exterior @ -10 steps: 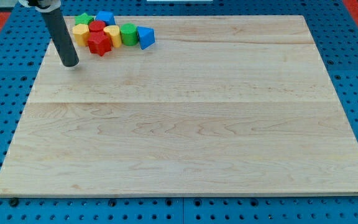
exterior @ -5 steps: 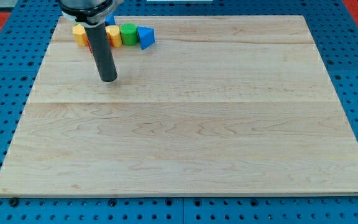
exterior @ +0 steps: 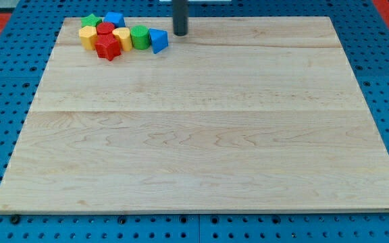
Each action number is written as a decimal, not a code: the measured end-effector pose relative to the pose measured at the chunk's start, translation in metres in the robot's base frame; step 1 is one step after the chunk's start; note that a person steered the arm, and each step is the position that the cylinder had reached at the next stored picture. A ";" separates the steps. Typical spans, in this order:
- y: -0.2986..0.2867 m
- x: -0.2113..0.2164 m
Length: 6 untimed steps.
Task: Move blue triangle towards bottom left of the board
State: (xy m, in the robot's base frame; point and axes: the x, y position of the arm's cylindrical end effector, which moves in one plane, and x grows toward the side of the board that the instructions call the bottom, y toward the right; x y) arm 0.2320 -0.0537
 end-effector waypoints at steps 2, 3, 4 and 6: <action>-0.027 0.065; -0.023 0.053; -0.046 0.064; -0.101 0.184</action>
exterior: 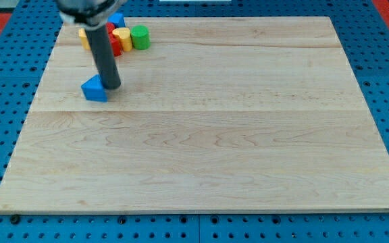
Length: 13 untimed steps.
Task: Move blue triangle towards bottom left of the board
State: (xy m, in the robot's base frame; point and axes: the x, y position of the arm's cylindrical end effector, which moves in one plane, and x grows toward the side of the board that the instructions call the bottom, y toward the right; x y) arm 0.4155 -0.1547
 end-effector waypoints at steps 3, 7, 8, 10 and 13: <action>-0.034 -0.021; -0.071 0.085; -0.066 0.095; 0.008 0.125; -0.023 0.092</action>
